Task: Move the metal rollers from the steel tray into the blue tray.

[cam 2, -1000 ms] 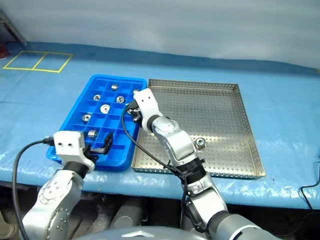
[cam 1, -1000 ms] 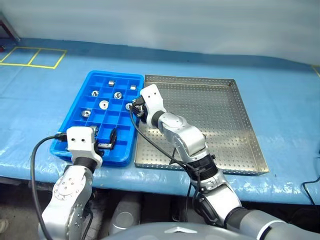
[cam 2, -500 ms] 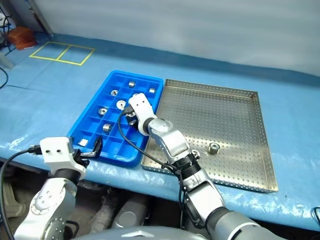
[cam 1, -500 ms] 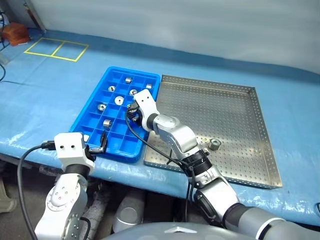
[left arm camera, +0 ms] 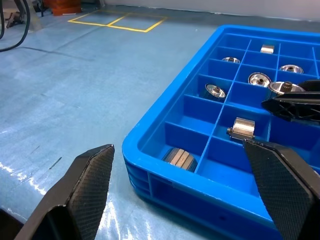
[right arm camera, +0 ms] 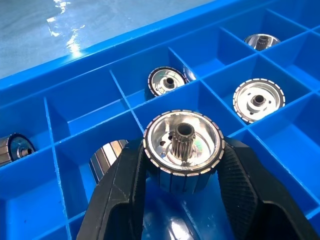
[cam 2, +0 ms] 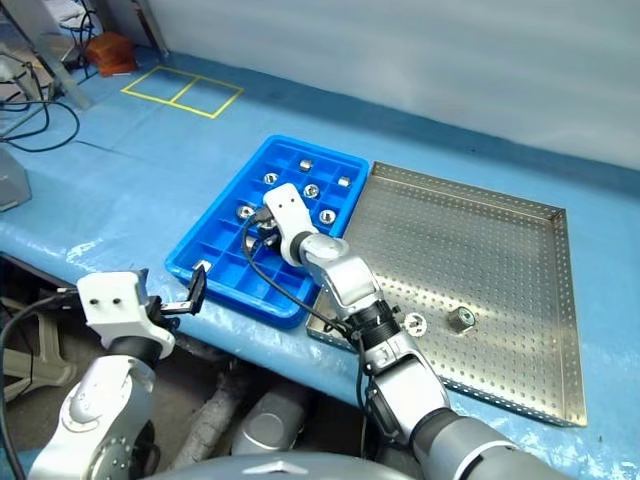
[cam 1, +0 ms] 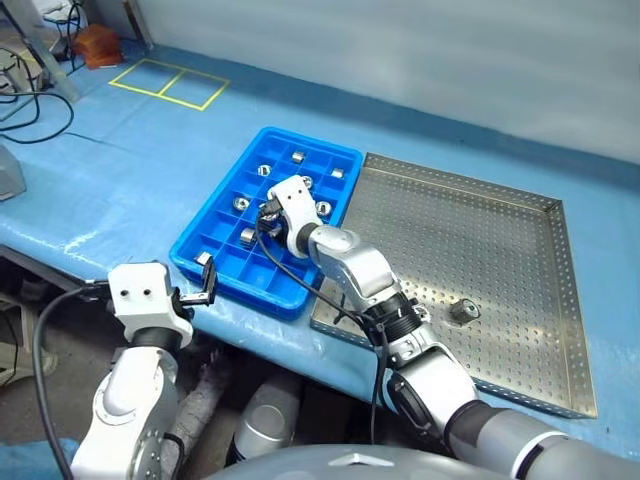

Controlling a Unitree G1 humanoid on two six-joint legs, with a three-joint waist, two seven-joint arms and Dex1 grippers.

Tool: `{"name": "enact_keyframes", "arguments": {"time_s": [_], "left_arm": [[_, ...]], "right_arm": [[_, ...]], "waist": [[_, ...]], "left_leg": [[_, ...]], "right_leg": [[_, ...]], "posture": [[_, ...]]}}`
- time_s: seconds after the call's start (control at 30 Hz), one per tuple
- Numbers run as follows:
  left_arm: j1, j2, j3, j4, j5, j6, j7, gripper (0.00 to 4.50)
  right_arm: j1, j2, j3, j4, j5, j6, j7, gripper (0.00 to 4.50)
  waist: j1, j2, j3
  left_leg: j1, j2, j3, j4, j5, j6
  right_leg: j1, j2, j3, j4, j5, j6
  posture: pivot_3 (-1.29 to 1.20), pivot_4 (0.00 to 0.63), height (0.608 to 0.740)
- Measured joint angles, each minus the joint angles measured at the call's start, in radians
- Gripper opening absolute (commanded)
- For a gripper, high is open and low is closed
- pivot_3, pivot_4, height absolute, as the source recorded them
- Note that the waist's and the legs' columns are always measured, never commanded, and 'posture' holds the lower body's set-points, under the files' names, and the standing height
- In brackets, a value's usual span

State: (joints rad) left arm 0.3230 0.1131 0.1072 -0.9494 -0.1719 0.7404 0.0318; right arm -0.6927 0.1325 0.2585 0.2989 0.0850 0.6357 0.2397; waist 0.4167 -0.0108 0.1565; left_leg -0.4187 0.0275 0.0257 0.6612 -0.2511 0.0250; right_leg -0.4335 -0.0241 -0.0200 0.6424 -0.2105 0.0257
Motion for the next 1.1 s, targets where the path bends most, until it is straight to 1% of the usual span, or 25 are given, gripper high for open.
{"name": "enact_keyframes", "arguments": {"time_s": [0.27, 0.33, 0.4, 0.5, 0.57, 0.67, 0.77, 0.9, 1.0, 1.1], "left_arm": [[-0.046, 0.007, -0.014, 0.029, -0.004, 0.012, -0.022, 4.5], [-0.052, 0.007, -0.018, 0.04, -0.005, 0.014, -0.027, 4.5], [-0.055, 0.008, -0.018, 0.043, -0.005, 0.014, -0.033, 4.5], [-0.058, 0.008, -0.018, 0.044, -0.004, 0.014, -0.035, 4.5], [-0.061, 0.01, -0.019, 0.045, -0.004, 0.014, -0.04, 4.5], [-0.07, 0.015, -0.022, 0.052, -0.005, 0.015, -0.051, 4.5], [-0.1, 0.031, -0.038, 0.075, -0.006, 0.017, -0.069, 4.5], [-0.13, 0.05, -0.063, 0.098, -0.009, 0.018, -0.102, 4.5], [-0.155, 0.06, -0.086, 0.131, -0.022, 0.02, -0.133, 4.5], [-0.183, 0.098, -0.12, 0.164, -0.036, 0.021, -0.181, 4.5]], "right_arm": [[0.0, -0.008, -0.038, -0.03, -0.003, 0.009, -0.028, 1.68], [0.001, -0.009, -0.043, -0.03, -0.003, 0.022, -0.027, 2.42], [0.004, -0.011, -0.041, -0.032, -0.003, 0.031, -0.022, 2.96], [0.014, -0.011, -0.037, -0.042, -0.003, 0.045, -0.02, 3.99], [0.023, -0.011, -0.03, -0.063, -0.004, 0.055, -0.022, 4.49], [0.035, -0.017, -0.03, -0.121, -0.004, 0.082, -0.025, 4.49], [0.053, -0.062, -0.032, -0.238, -0.003, 0.147, -0.022, 4.49], [0.118, -0.147, -0.051, -0.415, -0.005, 0.266, -0.029, 4.49], [0.172, -0.202, -0.082, -0.533, -0.009, 0.359, -0.05, 4.49], [0.231, -0.244, -0.131, -0.649, -0.017, 0.45, -0.08, 4.49]], "waist": [[-0.005, 0.0, 0.0], [-0.008, 0.0, 0.0], [-0.014, 0.0, 0.0], [-0.02, 0.0, 0.0], [-0.024, 0.0, 0.0], [-0.031, 0.0, 0.0], [-0.044, 0.001, 0.0], [-0.075, 0.001, -0.001], [-0.11, 0.001, -0.001], [-0.155, 0.002, -0.001]], "left_leg": [[-0.001, 0.0, -0.002, 0.0, -0.001, -0.004], [-0.001, 0.0, -0.003, 0.0, -0.001, -0.004], [-0.001, 0.0, -0.003, 0.0, -0.001, -0.004], [-0.001, 0.0, -0.004, 0.001, -0.001, -0.004], [-0.001, 0.0, -0.004, 0.001, -0.001, -0.004], [-0.001, 0.0, -0.005, 0.001, -0.001, -0.004], [-0.001, 0.0, -0.006, 0.002, -0.001, -0.004], [-0.001, 0.0, -0.007, 0.003, -0.001, -0.004], [-0.001, -0.001, -0.007, 0.003, -0.001, -0.004], [-0.001, -0.001, -0.007, 0.003, -0.001, -0.004]], "right_leg": [[0.001, 0.002, -0.008, 0.0, -0.002, -0.003], [0.001, 0.002, -0.009, 0.0, -0.002, -0.004], [0.002, 0.002, -0.009, 0.0, -0.002, -0.004], [0.002, 0.002, -0.01, 0.0, -0.002, -0.004], [0.002, 0.002, -0.01, 0.001, -0.002, -0.004], [0.003, 0.002, -0.011, 0.0, -0.002, -0.004], [0.004, 0.002, -0.011, 0.0, -0.003, -0.004], [0.004, 0.001, -0.012, 0.0, -0.003, -0.004], [0.004, 0.001, -0.012, 0.001, -0.002, -0.005], [0.005, 0.001, -0.011, 0.001, -0.002, -0.006]], "posture": [[0.48, 0.15, 0.74], [0.47, 0.15, 0.74], [0.47, 0.15, 0.74], [0.45, 0.15, 0.74], [0.44, 0.15, 0.74], [0.4, 0.15, 0.74], [0.36, 0.15, 0.74], [0.3, 0.15, 0.74], [0.24, 0.15, 0.74], [0.19, 0.15, 0.74]]}}
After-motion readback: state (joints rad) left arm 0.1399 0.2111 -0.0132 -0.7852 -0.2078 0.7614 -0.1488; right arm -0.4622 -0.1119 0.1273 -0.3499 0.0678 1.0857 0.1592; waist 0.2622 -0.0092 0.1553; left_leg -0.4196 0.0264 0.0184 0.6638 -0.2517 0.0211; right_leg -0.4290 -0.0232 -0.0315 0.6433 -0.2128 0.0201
